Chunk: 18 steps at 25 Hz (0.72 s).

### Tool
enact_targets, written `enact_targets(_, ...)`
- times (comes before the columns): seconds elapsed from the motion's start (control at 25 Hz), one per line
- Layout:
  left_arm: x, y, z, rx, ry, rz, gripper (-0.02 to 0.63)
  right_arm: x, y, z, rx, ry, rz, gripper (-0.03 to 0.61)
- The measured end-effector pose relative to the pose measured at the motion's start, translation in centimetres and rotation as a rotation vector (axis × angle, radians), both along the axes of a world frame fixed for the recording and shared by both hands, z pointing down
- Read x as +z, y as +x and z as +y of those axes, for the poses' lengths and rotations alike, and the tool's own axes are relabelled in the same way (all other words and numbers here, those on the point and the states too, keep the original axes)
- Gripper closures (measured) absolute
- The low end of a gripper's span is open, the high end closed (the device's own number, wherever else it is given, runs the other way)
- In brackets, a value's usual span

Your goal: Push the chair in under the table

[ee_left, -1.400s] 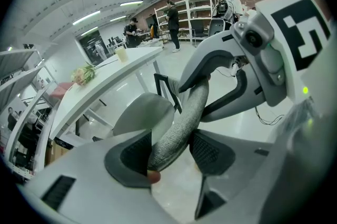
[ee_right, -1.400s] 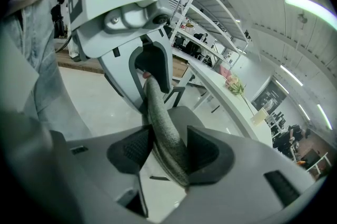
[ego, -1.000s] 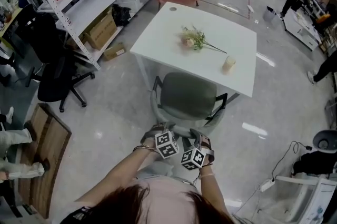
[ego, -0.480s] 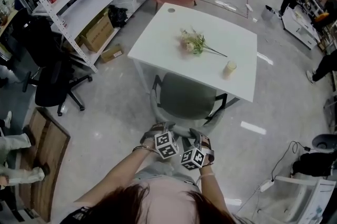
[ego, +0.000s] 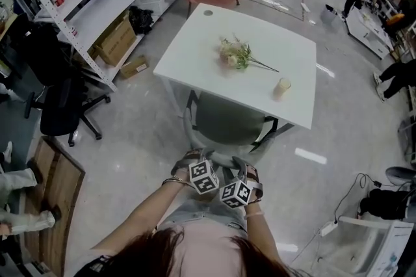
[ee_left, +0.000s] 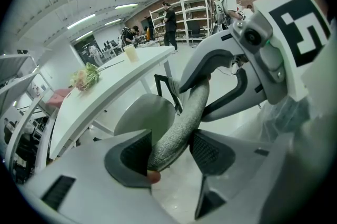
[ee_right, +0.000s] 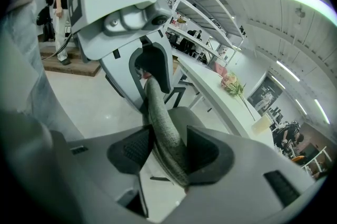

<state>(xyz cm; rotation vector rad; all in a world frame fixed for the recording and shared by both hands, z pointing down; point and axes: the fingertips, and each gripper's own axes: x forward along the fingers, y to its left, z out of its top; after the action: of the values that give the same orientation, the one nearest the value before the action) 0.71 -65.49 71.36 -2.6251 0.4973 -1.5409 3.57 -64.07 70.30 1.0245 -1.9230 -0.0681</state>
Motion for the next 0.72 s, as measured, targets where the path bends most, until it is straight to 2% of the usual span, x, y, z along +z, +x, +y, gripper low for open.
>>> enact_targets(0.72,-0.1,1.5,-5.0,0.002,0.013,0.009,0.385,0.0,1.5,-5.1,-0.004,0.022,0.002,0.371)
